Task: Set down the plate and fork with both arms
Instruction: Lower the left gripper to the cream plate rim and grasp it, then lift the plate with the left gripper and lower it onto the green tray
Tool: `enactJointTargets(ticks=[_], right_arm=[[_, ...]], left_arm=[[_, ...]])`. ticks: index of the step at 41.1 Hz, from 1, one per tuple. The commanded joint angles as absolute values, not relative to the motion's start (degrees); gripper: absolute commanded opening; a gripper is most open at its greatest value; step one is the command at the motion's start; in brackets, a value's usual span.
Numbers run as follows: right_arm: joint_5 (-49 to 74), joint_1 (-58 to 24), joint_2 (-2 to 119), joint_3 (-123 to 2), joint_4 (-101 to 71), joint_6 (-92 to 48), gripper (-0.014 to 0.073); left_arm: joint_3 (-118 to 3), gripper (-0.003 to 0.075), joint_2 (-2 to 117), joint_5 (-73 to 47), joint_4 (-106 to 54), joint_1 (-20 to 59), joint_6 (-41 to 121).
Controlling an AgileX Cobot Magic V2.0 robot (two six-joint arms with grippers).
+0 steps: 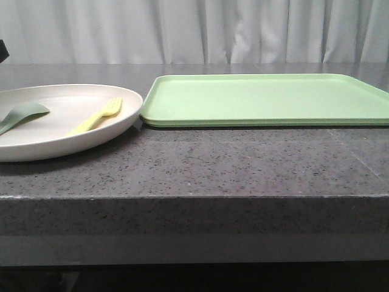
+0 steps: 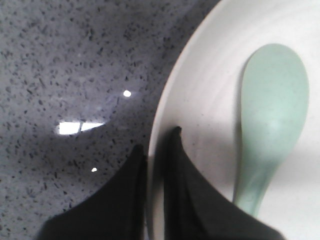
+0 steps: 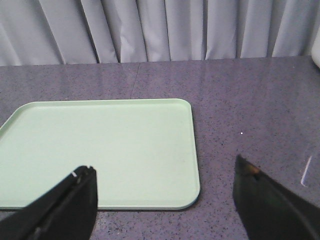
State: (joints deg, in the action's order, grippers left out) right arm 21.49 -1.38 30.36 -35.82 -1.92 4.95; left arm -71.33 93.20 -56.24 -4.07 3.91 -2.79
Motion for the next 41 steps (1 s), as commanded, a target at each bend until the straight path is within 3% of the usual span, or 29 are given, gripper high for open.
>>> enactJointTargets(ticks=[1,13,21,32,41], right_arm=[[17.16,-1.07,30.81,-38.01,-1.21,4.62,0.0582],[17.16,-1.07,30.81,-38.01,-1.21,4.62,0.0582],[17.2,-1.07,30.81,-38.01,-1.21,4.62,0.0582],[17.2,-1.07,30.81,-38.01,-1.21,4.62,0.0582],[17.2,-1.07,30.81,-38.01,-1.21,4.62,0.0582]], left_arm=[[-73.08,-0.0018,90.93,-57.56,-4.99,3.07,-0.4],[-73.3,-0.0018,87.24,-57.43,-29.05,-5.85,10.89],[-75.68,-0.0018,87.12,-59.18,-38.24,-7.23,15.02],[-83.5,-0.0018,91.64,-58.29,-38.55,0.67,11.01],[-97.66,-0.0018,101.83,-58.41,-34.09,12.64,4.12]])
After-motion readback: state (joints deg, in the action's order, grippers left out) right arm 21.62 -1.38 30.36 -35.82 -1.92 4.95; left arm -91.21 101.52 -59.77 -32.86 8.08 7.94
